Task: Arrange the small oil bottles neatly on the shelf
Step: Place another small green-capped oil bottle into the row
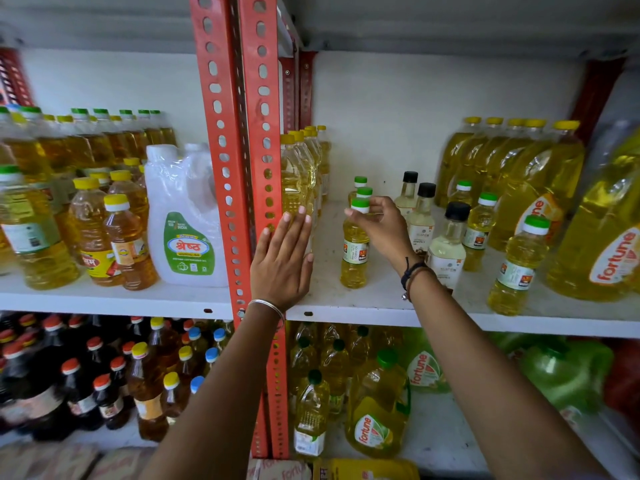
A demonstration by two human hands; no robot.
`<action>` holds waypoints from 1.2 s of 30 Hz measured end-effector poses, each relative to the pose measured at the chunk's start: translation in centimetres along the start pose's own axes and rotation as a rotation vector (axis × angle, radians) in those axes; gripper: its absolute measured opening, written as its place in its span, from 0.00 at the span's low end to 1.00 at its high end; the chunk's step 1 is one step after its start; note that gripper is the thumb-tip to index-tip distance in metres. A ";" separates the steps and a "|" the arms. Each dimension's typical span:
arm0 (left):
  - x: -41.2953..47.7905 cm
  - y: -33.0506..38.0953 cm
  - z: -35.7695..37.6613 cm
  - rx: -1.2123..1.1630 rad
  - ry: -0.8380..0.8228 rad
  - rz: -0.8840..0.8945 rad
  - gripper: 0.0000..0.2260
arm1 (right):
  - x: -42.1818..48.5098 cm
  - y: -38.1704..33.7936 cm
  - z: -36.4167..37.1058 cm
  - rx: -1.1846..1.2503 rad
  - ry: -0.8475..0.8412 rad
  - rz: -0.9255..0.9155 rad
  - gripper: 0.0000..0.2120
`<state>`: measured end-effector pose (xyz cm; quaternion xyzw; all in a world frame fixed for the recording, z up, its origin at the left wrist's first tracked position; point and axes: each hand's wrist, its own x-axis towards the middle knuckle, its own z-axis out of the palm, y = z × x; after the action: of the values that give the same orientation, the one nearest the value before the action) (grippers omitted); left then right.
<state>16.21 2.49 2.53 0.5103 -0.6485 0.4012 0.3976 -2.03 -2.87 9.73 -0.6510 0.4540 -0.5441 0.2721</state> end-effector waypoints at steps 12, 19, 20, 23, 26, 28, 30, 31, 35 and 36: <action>-0.1 0.0 0.1 0.006 0.013 -0.001 0.25 | -2.0 -1.0 -1.3 0.005 -0.058 -0.090 0.14; -0.1 0.1 0.1 0.003 0.001 -0.011 0.25 | -3.9 -1.6 -2.2 0.003 -0.063 -0.123 0.13; -0.1 0.1 0.1 0.005 0.003 -0.012 0.25 | -4.0 -1.6 -2.3 0.003 -0.064 -0.125 0.14; -0.1 0.1 0.1 0.012 0.010 -0.012 0.25 | -4.1 -1.6 -2.4 0.007 -0.066 -0.117 0.14; -0.1 0.1 0.1 0.011 0.016 -0.011 0.25 | -4.2 -1.6 -2.6 0.001 -0.065 -0.111 0.14; 0.0 0.1 0.1 0.009 0.015 -0.010 0.25 | -4.2 -1.6 -2.6 0.001 -0.064 -0.108 0.14; 0.0 0.1 0.1 0.012 0.019 -0.008 0.25 | -4.3 -1.6 -2.6 0.001 -0.067 -0.100 0.15; 0.0 0.1 0.1 0.014 0.020 -0.007 0.25 | -4.3 -1.6 -2.6 -0.002 -0.069 -0.097 0.15; -0.1 0.1 0.0 0.013 0.014 -0.014 0.25 | -4.3 -1.6 -2.7 -0.006 -0.079 -0.099 0.15; 0.0 0.2 0.0 0.019 0.004 -0.012 0.25 | -4.3 -1.6 -2.6 -0.003 -0.078 -0.102 0.14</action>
<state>16.06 2.50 2.46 0.5170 -0.6407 0.4063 0.3964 -4.07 2.05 9.74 -0.6942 0.4103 -0.5309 0.2605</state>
